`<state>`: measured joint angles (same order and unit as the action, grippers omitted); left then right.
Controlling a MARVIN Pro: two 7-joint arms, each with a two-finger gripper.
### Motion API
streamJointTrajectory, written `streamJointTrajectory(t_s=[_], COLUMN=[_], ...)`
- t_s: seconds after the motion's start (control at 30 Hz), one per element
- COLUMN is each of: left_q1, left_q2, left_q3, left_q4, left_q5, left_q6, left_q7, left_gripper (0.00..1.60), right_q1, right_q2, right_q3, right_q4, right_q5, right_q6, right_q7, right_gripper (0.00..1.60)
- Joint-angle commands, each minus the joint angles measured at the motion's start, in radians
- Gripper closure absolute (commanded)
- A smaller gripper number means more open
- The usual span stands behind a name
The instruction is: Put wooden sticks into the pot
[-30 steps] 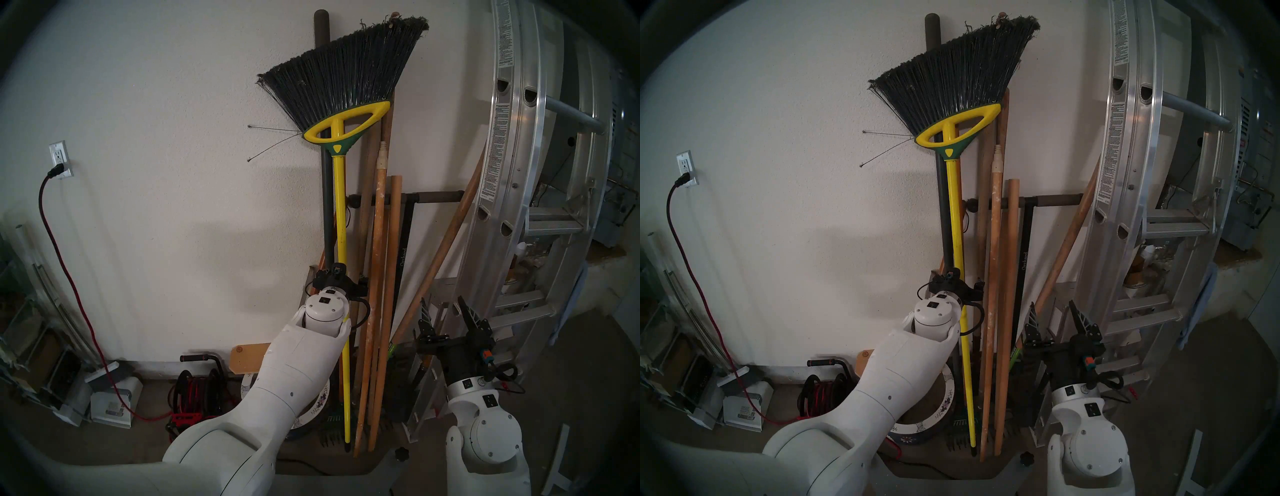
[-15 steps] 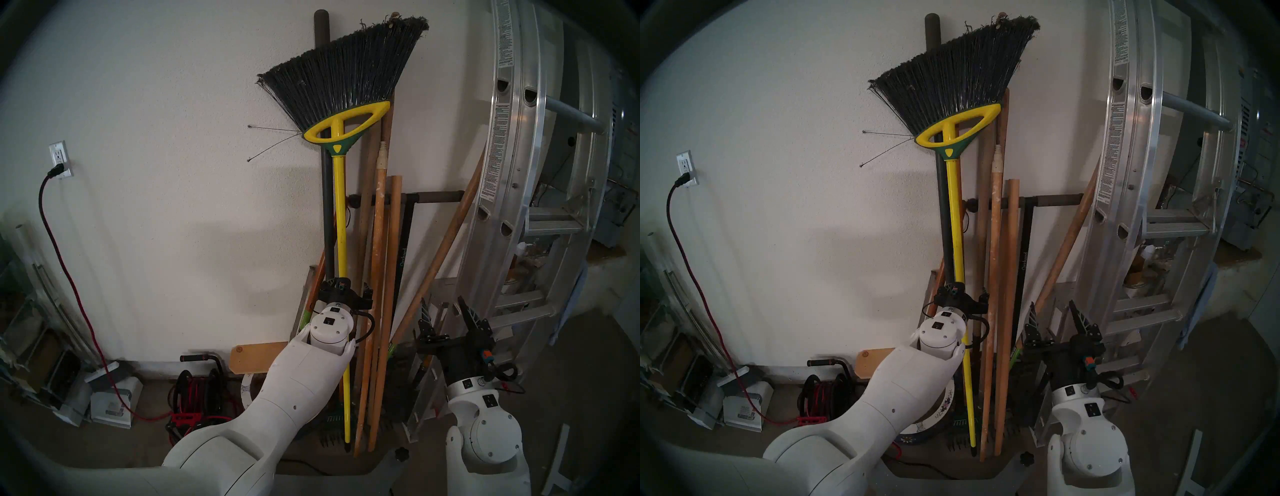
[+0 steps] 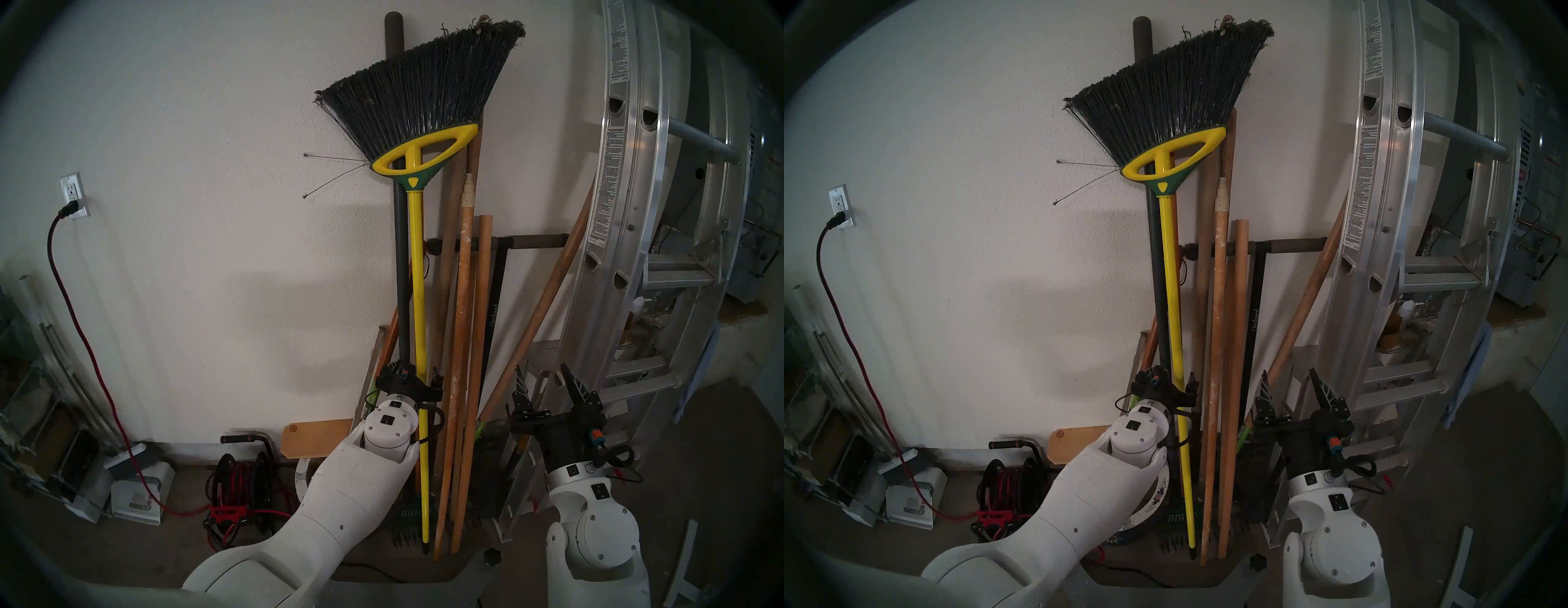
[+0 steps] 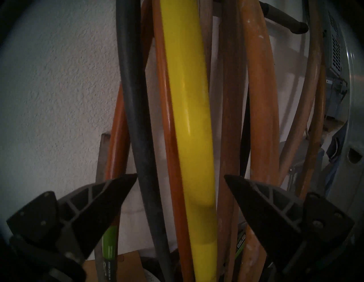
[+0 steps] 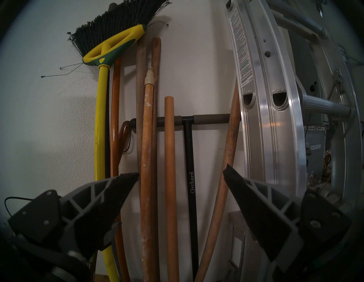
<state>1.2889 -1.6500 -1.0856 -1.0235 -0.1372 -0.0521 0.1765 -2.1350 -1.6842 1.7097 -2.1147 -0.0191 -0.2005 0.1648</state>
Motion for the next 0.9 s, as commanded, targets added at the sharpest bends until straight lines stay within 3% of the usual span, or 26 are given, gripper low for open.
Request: streamJointTrajectory(t_s=[0.0,0.5,0.67,0.7,0.73,0.77,0.87], left_q1=[0.039,0.100,0.105,0.103,0.103,0.104,0.105], left_q2=[0.024,0.051,0.048,0.045,0.045,0.041,0.045], left_q3=[0.006,0.023,0.014,0.000,0.000,-0.011,-0.016], left_q4=[-0.007,0.001,0.028,0.057,0.057,0.071,0.092], left_q5=[0.005,-0.001,-0.032,-0.073,-0.073,-0.098,-0.111], left_q6=[-0.022,-0.061,-0.099,-0.154,-0.154,-0.177,-0.219], left_q7=[-0.007,-0.014,-0.045,-0.095,-0.095,-0.119,-0.149], left_gripper=[0.00,0.00,0.00,0.00,0.00,1.60,1.60], right_q1=[-0.001,-0.001,-0.001,-0.001,-0.001,-0.001,-0.001], right_q2=[0.000,0.000,0.000,0.000,0.000,0.000,0.001], right_q3=[-0.001,-0.001,-0.001,-0.001,-0.001,-0.001,-0.001], right_q4=[-0.002,-0.002,-0.002,-0.002,-0.002,-0.002,-0.002], right_q5=[0.000,0.000,0.000,0.000,0.000,0.000,0.000], right_q6=[0.001,0.001,0.001,0.001,0.001,0.001,0.001], right_q7=[0.001,0.001,0.001,0.001,0.001,0.001,0.001], right_gripper=[0.00,0.00,0.00,0.00,0.00,0.00,0.00])
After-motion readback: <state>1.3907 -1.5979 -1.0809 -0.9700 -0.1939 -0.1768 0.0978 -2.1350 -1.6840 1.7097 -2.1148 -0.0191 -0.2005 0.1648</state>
